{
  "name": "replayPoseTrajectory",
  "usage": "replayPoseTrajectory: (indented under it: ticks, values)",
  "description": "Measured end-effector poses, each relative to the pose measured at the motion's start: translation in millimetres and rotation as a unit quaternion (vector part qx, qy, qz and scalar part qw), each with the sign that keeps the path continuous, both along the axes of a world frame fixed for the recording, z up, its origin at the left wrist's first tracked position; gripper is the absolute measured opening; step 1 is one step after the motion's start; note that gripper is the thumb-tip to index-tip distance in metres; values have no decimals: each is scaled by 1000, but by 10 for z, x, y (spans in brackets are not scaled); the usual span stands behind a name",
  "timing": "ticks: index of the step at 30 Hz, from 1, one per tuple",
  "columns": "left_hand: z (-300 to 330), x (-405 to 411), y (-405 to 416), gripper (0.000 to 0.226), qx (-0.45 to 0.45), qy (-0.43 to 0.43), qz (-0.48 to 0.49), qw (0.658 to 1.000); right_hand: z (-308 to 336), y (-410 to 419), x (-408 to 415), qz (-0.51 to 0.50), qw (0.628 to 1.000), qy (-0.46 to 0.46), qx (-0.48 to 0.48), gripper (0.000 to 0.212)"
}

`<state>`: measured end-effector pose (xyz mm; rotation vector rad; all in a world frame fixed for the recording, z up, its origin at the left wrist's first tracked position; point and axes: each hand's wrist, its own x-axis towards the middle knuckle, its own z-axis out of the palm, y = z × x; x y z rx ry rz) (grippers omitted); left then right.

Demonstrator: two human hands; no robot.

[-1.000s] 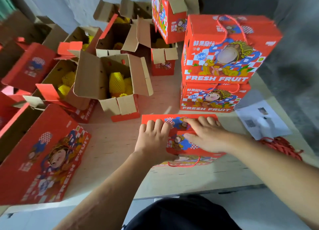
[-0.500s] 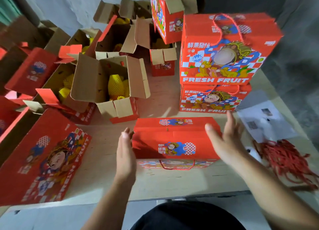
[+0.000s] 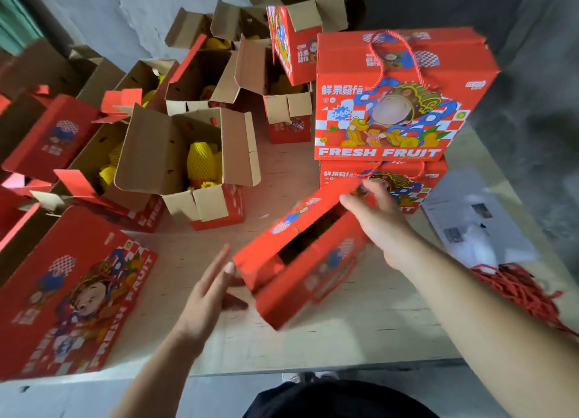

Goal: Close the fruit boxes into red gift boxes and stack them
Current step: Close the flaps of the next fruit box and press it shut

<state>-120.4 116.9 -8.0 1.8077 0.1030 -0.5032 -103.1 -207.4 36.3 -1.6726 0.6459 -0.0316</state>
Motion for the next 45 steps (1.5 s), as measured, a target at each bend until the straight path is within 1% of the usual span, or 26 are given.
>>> replayPoseTrajectory:
  ticks: [3,4,6,8,9,11,14,16,18,19,21,23,25,27,29,30,32,33,35,37,38,39,40,41,43,45]
  values:
    - [91,-173,-223,92,36,78,-124,989,31,-61,273,12,996,-67,-61,74]
    - [115,-183,-287,87,44,81,-144,985,19,-58,306,26,994,-77,-70,79]
    - [175,-108,-410,82,71,30,-103,992,4,14,257,70,994,-63,-52,89]
    - [203,48,-569,68,58,-15,3,998,-51,139,64,123,991,7,-53,98]
    - [215,135,-679,59,40,-12,26,999,-101,203,-57,144,986,41,-69,98]
    - [226,280,-888,59,14,48,2,999,-215,323,-276,171,974,74,-130,96]
    - [225,335,-1139,72,-5,145,-22,989,-278,421,-416,203,950,72,-226,99]
    - [247,257,-1205,79,25,118,-12,993,-213,313,-315,209,955,62,-201,102]
    - [246,84,-1210,79,10,107,-14,994,-130,111,-198,245,953,47,-174,104]
    - [235,-36,-1195,79,-20,143,-25,989,-96,1,-145,277,944,42,-172,103]
    - [229,-263,-1184,80,-104,263,-66,957,-45,-188,-23,361,913,33,-186,94]
    - [189,-383,-1132,83,-134,293,-102,941,-40,-311,122,449,866,18,-222,85]
    - [208,-346,-1006,85,-98,214,-71,969,-88,-332,220,482,813,-37,-325,77]
    - [238,-237,-869,74,-67,53,29,996,-273,-261,183,476,771,-33,-422,72]
    - [243,-140,-762,54,-52,-93,120,987,-465,-166,35,473,717,17,-512,67]
    - [221,-84,-737,45,-29,-156,130,979,-526,-141,-31,470,706,22,-528,66]
    - [194,44,-717,31,71,-273,85,956,-558,-170,-55,472,739,10,-481,74]
    - [178,111,-709,28,123,-320,51,938,-554,-188,-29,484,742,4,-464,70]
    - [149,262,-677,35,183,-364,-6,913,-546,-216,8,494,721,-4,-486,63]
    - [115,398,-610,51,177,-340,-63,921,-514,-286,-3,517,667,1,-536,63]
    - [91,448,-578,53,159,-306,-92,934,-496,-357,-33,535,658,4,-529,64]
    - [64,467,-560,52,143,-261,-115,948,-489,-441,-82,551,668,1,-501,63]
    - [18,464,-568,49,143,-228,-126,955,-487,-528,-158,555,692,-19,-461,60]
    - [-39,455,-596,46,156,-215,-122,956,-473,-618,-258,537,741,-44,-401,57]
    - [-140,427,-689,49,188,-206,-93,956,-460,-760,-500,435,866,-76,-237,51]
    - [-197,423,-771,64,194,-204,-50,958,-443,-814,-747,318,937,-85,-116,47]
